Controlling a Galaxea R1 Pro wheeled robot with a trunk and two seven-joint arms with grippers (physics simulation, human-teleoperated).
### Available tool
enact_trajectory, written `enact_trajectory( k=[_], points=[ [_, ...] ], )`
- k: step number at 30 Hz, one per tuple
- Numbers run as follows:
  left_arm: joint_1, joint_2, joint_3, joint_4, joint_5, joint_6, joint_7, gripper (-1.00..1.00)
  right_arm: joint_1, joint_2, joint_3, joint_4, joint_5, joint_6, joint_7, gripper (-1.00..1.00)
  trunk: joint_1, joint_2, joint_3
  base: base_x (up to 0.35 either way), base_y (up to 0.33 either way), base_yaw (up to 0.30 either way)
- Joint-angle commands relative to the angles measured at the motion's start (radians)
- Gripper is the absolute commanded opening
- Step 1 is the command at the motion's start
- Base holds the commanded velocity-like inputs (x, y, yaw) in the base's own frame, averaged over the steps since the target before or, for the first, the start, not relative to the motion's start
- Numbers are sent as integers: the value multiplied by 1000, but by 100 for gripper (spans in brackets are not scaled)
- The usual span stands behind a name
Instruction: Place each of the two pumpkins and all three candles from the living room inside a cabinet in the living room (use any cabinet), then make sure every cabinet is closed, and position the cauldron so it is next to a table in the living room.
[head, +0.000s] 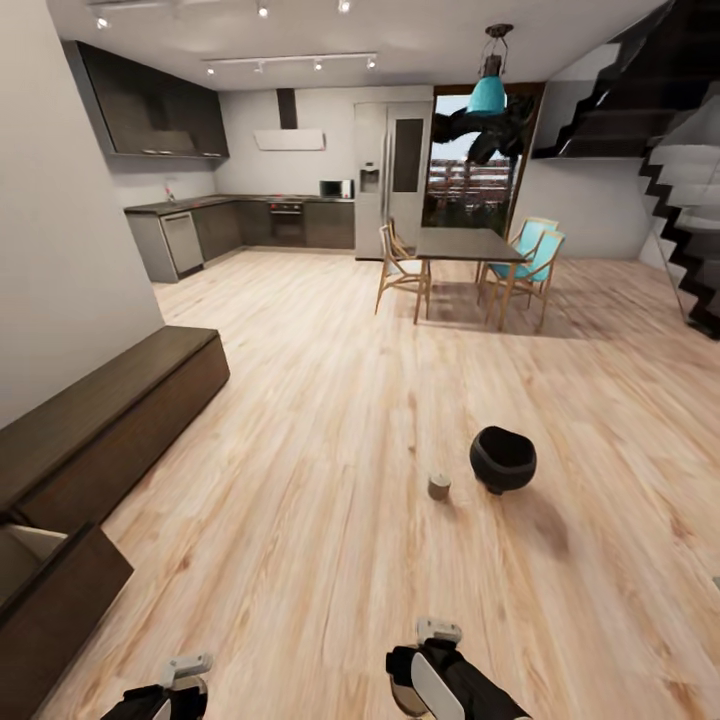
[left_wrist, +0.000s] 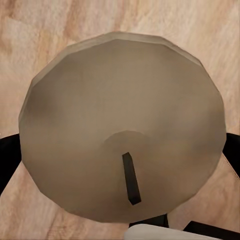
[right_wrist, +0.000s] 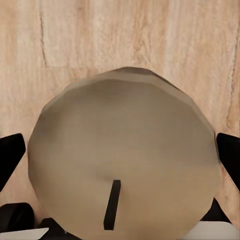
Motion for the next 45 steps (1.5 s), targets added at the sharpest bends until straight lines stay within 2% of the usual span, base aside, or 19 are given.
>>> enact_trajectory(
  k=[1, 6, 13, 27, 34, 45],
  points=[
    [0, 0, 0, 0, -1, 0, 0, -100, 0, 0, 0, -2, 1, 0, 1, -100, 0, 0, 0, 333, 0, 170],
    [0, 0, 0, 0, -1, 0, 0, -100, 0, 0, 1, -4, 1, -1, 2, -100, 0, 0, -1, 273, 0, 68],
    [0, 0, 0, 0, 1, -2, -1, -100, 0, 1, 2, -4, 1, -1, 0, -100, 0, 0, -1, 31, 0, 237],
    [0, -1, 0, 0, 1, -2, -1, -100, 0, 2, 2, -1, 4, -2, -2, -100, -54, 98, 43, 0, 0, 292],
    [0, -2, 0, 0, 0, -3, -2, -100, 0, 2, 2, -1, 4, -2, -4, -100, -54, 98, 43, 49, -11, 293],
    [0, -3, 0, 0, 0, -3, -1, -100, 0, 2, 4, 1, 5, -2, -4, -100, -54, 98, 43, 264, -161, 293]
  ],
)
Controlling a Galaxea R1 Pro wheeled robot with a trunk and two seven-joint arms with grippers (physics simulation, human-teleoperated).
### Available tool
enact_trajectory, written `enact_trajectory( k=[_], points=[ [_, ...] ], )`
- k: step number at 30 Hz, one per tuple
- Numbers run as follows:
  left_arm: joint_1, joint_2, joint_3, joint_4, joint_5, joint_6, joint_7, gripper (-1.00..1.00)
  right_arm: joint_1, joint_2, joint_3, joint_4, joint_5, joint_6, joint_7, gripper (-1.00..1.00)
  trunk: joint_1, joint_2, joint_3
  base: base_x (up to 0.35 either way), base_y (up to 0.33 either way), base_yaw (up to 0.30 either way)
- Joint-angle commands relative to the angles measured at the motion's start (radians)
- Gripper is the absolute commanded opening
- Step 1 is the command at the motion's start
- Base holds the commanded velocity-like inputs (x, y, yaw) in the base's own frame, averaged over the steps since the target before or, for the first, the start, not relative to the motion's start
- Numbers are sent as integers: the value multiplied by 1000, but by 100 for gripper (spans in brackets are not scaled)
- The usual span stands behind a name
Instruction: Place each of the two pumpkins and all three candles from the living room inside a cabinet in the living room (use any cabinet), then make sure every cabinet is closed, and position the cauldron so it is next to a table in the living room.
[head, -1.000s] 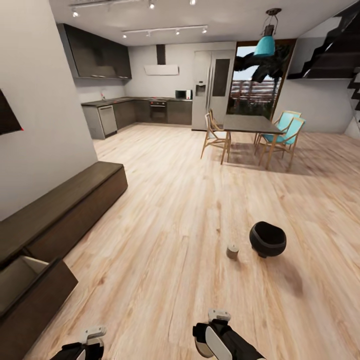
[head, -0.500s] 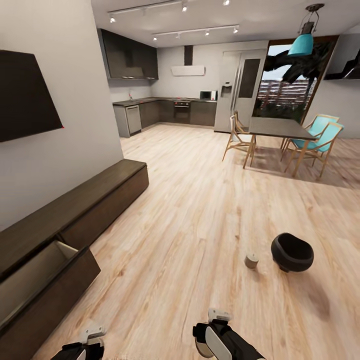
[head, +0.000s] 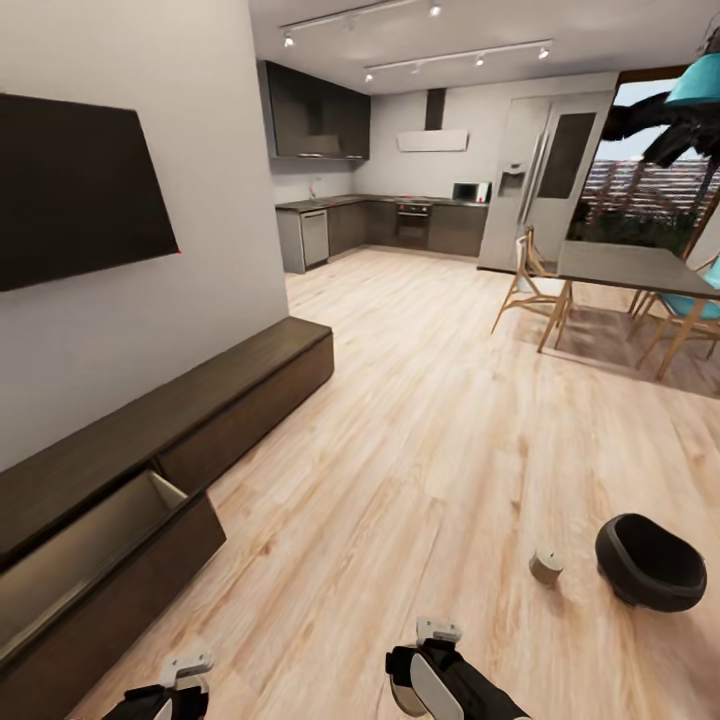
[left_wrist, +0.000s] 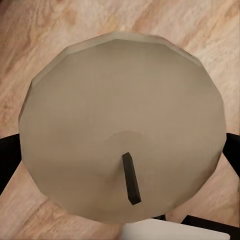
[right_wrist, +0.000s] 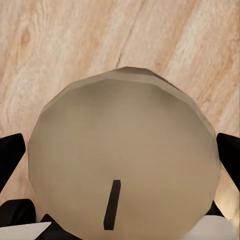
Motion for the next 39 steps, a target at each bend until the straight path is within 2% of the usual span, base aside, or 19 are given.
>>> enact_trajectory(
  k=[1, 5, 10, 32, 39],
  points=[
    [0, 0, 0, 0, 0, 0, 0, -100, 0, 0, 0, 0, 0, 0, 0, -100, 0, 0, 0, 274, -165, 293],
    [0, 0, 0, 0, -1, 1, 0, -100, 0, 4, 0, 0, 0, -19, 0, -100, 0, 0, 0, 196, -87, 293],
    [0, 0, 0, 0, 0, -1, -1, -100, 0, 25, 1, 3, 0, -35, 0, -100, 0, 0, 0, 35, -11, 293],
    [0, 0, 0, 0, 1, -1, -3, -100, 0, 27, 1, 3, 0, -37, 0, -100, 0, 0, 0, 47, 0, 293],
    [0, 0, 0, 0, 1, -1, -6, -100, 0, 28, 1, 3, 0, -37, 0, -100, -27, 49, 22, 1, 0, 293]
  ],
)
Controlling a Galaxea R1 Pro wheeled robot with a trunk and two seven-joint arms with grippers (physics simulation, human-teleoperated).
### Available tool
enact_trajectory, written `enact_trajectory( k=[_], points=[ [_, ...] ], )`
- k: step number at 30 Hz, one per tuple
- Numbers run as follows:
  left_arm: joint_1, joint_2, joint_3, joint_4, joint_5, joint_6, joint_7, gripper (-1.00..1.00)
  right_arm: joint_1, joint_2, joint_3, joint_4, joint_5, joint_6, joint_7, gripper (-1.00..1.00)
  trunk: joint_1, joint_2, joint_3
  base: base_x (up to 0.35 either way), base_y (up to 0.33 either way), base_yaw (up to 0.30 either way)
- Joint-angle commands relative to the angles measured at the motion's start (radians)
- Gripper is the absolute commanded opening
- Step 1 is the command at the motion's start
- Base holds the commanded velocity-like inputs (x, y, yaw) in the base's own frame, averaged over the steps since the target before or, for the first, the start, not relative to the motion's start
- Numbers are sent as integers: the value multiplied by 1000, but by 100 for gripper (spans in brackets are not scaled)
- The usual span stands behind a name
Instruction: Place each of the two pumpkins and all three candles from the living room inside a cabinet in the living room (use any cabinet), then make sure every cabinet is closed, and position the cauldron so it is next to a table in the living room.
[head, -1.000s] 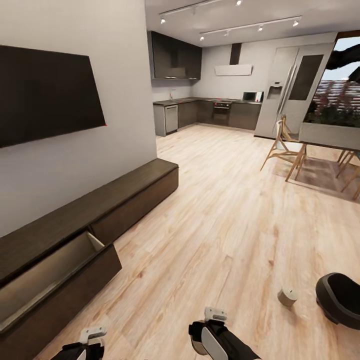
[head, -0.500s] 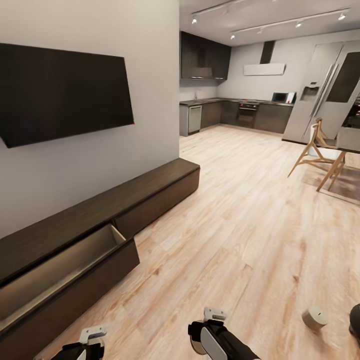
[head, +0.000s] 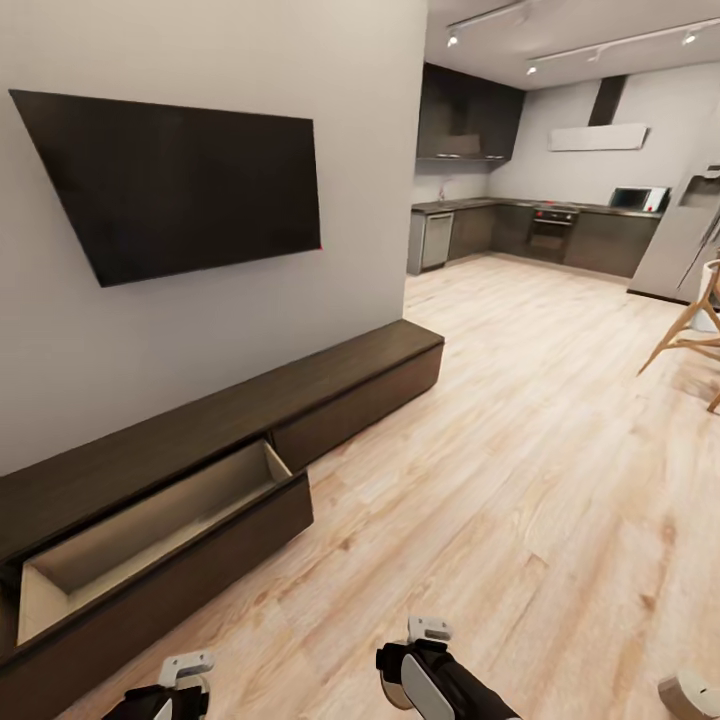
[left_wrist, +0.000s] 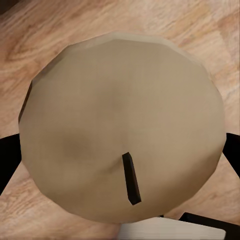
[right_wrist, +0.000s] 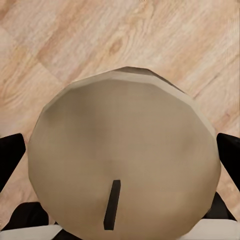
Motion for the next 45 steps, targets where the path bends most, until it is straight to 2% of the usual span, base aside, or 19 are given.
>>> enact_trajectory(
  k=[1, 5, 13, 25, 35, 45],
  points=[
    [0, 0, 0, 0, -1, 0, 0, -100, 0, 0, 0, 0, 0, 0, 0, -100, -4, 7, 3, 0, 0, 293],
    [0, 0, 0, 0, -1, 1, 1, -100, 0, 0, 0, 0, 0, 0, 0, -100, -19, 35, 16, 0, 0, 293],
    [1, -1, 0, 0, -1, 2, 0, -100, 0, 0, 0, 0, 0, 0, 0, -100, -19, 35, 16, 9, 0, 293],
    [0, -2, 0, 0, -1, 1, 4, -100, 0, 0, 0, 0, 0, -1, 0, -100, -19, 35, 16, 252, -138, 293],
    [0, -2, 0, 0, -1, 0, 2, -100, 0, 0, 1, 0, 0, -1, 0, -100, -19, 35, 16, 36, -32, 293],
    [0, -2, 0, 0, -1, 1, 4, -100, 0, 0, 1, 0, 0, -1, 0, -100, -58, 105, 47, 0, 0, 293]
  ],
)
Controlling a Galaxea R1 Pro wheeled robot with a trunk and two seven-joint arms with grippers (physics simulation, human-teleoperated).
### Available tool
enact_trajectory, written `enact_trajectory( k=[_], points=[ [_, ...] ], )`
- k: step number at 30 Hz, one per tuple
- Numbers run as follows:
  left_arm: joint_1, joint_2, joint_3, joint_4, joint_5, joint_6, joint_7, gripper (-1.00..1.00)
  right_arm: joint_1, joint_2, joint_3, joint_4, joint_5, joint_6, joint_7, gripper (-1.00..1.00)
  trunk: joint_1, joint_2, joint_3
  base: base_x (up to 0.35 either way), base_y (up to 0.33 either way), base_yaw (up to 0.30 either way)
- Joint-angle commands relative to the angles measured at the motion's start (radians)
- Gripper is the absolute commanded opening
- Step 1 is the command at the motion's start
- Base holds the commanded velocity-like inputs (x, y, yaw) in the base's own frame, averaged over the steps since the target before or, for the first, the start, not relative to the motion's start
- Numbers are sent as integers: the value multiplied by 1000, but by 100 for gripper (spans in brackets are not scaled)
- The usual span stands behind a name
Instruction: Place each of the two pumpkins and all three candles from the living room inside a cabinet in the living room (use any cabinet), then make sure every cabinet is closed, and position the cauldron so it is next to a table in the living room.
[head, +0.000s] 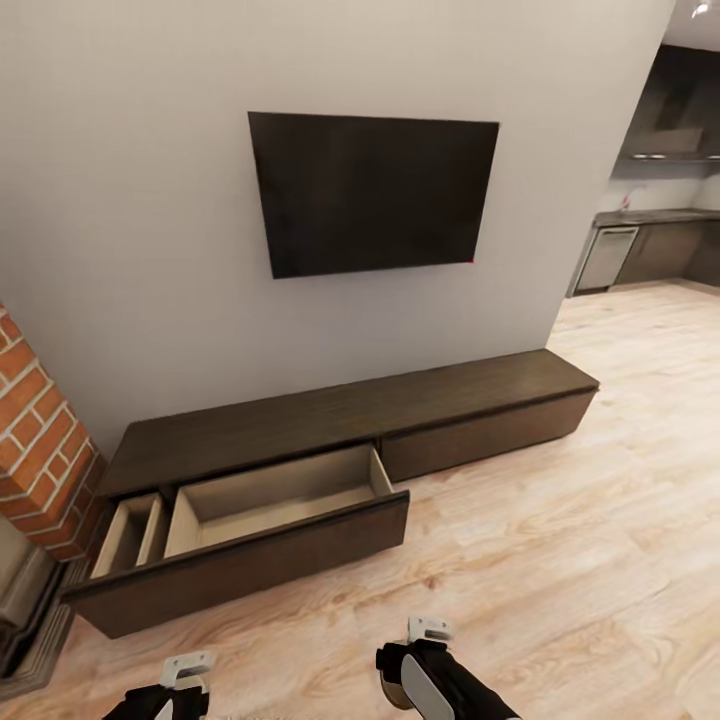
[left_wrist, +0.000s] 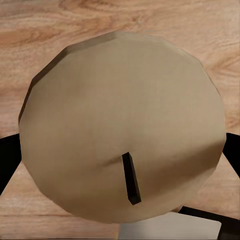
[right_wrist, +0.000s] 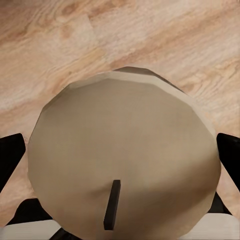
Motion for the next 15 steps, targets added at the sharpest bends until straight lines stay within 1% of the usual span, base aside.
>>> enact_trajectory(
  k=[1, 15],
  points=[
    [0, 0, 0, 0, -1, 0, 0, -100, 0, 0, 0, 0, 0, 0, 0, -100, -4, 7, 3, 0, 0, 293],
    [0, 0, 0, 0, -1, 0, 2, -100, 0, -5, 0, -1, 0, -1, 5, -100, -58, 105, 47, 0, 0, 293]
  ],
)
